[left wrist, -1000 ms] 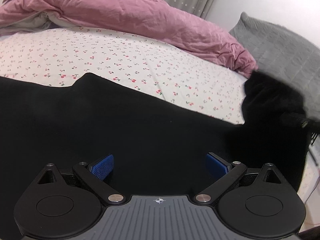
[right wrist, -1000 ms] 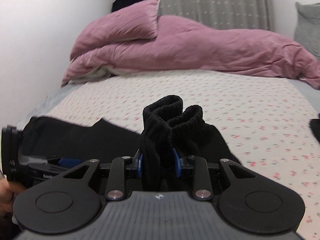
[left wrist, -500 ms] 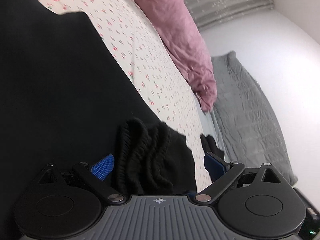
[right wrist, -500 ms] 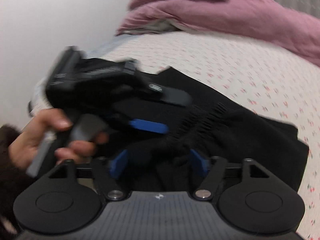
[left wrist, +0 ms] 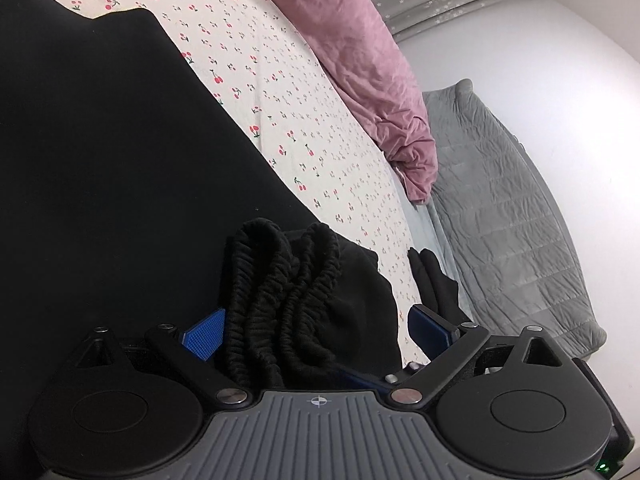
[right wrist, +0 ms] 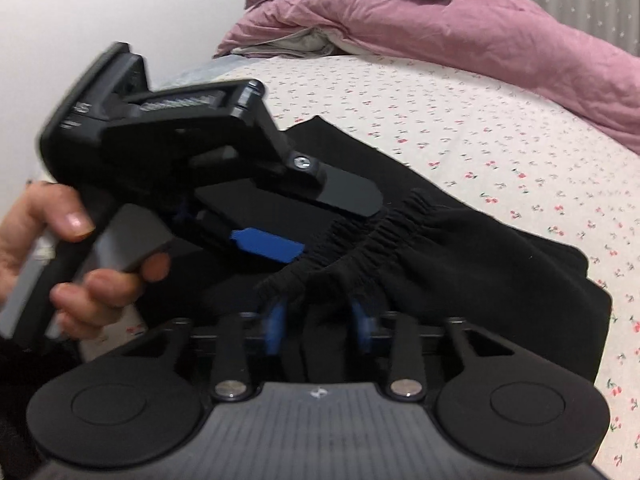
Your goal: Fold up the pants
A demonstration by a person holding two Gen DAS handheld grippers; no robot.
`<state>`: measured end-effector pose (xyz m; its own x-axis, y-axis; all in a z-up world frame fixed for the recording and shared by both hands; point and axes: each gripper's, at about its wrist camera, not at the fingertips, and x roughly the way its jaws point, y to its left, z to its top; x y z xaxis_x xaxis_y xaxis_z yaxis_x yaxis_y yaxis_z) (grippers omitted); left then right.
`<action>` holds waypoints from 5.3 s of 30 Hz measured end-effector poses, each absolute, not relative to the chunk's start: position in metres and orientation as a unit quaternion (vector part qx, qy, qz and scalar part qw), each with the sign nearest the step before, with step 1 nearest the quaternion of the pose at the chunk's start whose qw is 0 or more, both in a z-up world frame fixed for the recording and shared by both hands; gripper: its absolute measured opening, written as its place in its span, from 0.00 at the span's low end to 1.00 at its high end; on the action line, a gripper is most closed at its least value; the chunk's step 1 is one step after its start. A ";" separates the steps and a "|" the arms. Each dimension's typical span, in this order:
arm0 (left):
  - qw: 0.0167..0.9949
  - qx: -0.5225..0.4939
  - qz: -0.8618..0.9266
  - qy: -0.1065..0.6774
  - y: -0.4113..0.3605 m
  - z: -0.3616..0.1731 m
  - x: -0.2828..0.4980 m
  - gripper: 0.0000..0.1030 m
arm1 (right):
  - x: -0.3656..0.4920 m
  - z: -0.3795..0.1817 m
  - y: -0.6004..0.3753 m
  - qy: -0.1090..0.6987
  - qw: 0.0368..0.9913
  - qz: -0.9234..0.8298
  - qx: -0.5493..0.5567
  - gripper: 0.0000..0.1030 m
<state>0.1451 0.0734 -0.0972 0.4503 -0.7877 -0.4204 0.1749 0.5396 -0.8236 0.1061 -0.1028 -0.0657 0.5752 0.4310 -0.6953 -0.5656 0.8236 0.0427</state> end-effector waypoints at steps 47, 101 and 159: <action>0.886 -0.196 -0.246 0.340 0.075 -0.039 0.132 0.21 | 0.031 -0.028 -0.140 0.247 0.915 0.308 -0.086 0.63; 0.928 0.051 -0.042 0.366 0.261 0.002 0.138 0.49 | 0.159 -0.032 -0.097 0.339 0.861 0.367 -0.091 0.35; 0.928 0.229 -0.171 0.240 0.149 -0.030 0.134 0.13 | 0.120 -0.050 -0.062 0.197 0.887 0.296 -0.295 0.15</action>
